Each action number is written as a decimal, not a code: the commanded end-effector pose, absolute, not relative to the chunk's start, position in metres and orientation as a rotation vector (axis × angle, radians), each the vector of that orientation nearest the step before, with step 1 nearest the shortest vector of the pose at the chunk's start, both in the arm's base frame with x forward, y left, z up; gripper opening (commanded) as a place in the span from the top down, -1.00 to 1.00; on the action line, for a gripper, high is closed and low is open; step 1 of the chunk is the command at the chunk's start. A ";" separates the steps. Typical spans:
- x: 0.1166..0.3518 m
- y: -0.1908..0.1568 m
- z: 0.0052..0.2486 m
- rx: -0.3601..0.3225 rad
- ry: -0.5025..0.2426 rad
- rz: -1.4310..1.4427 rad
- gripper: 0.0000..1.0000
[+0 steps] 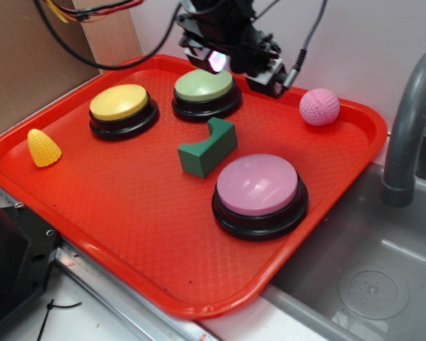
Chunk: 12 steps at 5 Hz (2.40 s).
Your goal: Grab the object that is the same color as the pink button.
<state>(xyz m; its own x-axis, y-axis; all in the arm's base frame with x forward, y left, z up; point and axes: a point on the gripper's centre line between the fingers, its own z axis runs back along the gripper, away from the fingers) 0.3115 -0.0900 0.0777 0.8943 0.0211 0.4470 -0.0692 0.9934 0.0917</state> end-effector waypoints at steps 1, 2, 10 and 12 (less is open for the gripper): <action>0.353 -0.115 0.082 -0.036 -0.552 -0.031 -1.00; 0.357 -0.122 0.079 -0.111 -0.556 -0.054 -1.00; 0.342 -0.117 0.090 -0.082 -0.344 0.030 1.00; 0.279 -0.064 0.157 -0.006 -0.225 0.095 1.00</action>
<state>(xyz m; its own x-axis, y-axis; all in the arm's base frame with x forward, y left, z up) 0.2702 -0.0631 0.1361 0.9812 0.0911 0.1704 -0.0912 0.9958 -0.0068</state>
